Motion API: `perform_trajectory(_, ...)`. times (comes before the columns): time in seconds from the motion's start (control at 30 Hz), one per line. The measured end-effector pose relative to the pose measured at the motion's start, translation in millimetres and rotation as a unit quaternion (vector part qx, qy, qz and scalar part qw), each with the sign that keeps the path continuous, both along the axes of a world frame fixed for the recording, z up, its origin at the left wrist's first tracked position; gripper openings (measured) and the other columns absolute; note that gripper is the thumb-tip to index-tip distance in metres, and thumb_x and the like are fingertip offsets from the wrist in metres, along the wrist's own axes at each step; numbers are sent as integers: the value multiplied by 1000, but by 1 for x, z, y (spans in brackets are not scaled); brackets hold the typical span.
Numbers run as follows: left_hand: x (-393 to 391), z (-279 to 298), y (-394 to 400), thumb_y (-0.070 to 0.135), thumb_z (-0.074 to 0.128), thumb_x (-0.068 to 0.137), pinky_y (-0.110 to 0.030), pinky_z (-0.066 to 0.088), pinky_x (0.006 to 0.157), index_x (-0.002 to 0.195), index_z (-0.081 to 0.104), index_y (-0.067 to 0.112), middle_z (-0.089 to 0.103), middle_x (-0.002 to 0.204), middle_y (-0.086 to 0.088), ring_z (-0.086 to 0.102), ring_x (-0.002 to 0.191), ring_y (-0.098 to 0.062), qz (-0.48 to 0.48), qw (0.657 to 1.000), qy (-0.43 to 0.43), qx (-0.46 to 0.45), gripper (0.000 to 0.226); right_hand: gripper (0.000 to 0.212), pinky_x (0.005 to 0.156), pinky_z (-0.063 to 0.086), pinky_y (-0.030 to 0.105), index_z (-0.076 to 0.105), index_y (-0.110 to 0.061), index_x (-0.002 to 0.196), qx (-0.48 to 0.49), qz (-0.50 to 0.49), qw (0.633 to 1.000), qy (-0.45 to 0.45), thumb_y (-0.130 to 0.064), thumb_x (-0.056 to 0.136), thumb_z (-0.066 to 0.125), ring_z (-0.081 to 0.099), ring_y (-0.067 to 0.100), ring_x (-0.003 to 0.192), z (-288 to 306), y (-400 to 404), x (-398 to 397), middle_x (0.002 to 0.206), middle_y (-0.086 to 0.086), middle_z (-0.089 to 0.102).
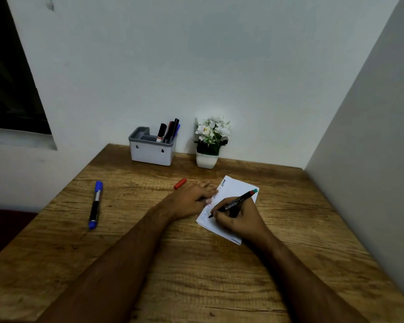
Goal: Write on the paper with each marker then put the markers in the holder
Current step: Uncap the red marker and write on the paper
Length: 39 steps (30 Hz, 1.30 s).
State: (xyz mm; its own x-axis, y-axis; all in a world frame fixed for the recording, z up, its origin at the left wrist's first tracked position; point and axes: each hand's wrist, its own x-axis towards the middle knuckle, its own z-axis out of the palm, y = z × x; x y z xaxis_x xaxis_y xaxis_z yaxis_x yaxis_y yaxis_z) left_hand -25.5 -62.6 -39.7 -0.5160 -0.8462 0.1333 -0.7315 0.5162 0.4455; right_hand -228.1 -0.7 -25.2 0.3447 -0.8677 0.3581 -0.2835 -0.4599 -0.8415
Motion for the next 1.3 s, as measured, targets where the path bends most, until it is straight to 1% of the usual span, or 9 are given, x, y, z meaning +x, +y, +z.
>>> perform_trajectory(0.17,0,1,-1,36,42,103,-42,12,123,154,30,27,21,163,6,11,152,-10,0,998,-53,-16,53,13,84,60,54,79,-9,91,22,-11,1000,-3,0,86,71,76,23,92,-3,2,0,94,4,80)
perform_trajectory(0.4,-1,1,-1,40,33,106,-45,11,123,155,26,27,16,165,6,7,153,-13,-8,995,-98,-36,52,19,92,61,42,82,-21,92,21,-15,998,50,-30,79,71,74,11,101,-7,5,0,99,-9,80)
perform_trajectory(0.47,-2,1,-1,40,32,106,-43,10,124,155,26,26,17,164,6,8,153,-13,-7,995,-95,-40,52,14,92,61,39,82,-21,93,24,-12,998,50,-21,82,74,74,11,102,-6,4,1,102,-8,80)
perform_trajectory(0.57,-2,0,-2,39,33,106,-43,12,124,155,27,26,17,164,6,9,152,-13,-4,996,-86,-36,52,18,90,61,36,83,-20,94,26,0,998,58,-6,86,74,74,10,100,-3,3,1,101,-9,80)
perform_trajectory(0.7,-3,2,-1,35,36,106,-37,10,124,155,28,24,18,164,6,9,152,-12,-8,997,-74,-30,51,14,88,62,41,82,-20,90,16,-8,997,69,-21,81,72,75,13,97,-3,1,3,95,-7,80)
perform_trajectory(0.83,-3,1,-2,35,35,106,-37,9,124,155,28,23,18,164,6,8,152,-12,-11,997,-74,-33,51,14,84,63,38,82,-16,89,-5,-7,997,79,-7,84,74,75,13,94,-6,1,4,94,-6,80)
perform_trajectory(1.03,-3,2,-1,35,34,106,-37,8,124,155,29,23,18,164,5,8,153,-12,-14,996,-80,-37,50,11,73,58,25,77,-17,80,-30,0,994,100,-10,81,68,73,12,83,-4,1,8,84,-6,76)
perform_trajectory(1.17,-3,3,-1,35,34,106,-37,8,124,155,29,23,18,164,5,8,153,-13,-14,996,-82,-33,50,15,80,61,28,81,-16,87,-22,-7,995,101,-5,86,71,74,11,91,-3,2,7,91,-6,79)
perform_trajectory(1.3,-4,4,1,36,34,106,-37,9,124,155,29,24,18,164,5,9,152,-13,-10,996,-83,-33,50,11,76,62,33,78,-13,84,-9,-16,994,105,-7,85,69,74,12,86,-1,3,8,87,-3,77)
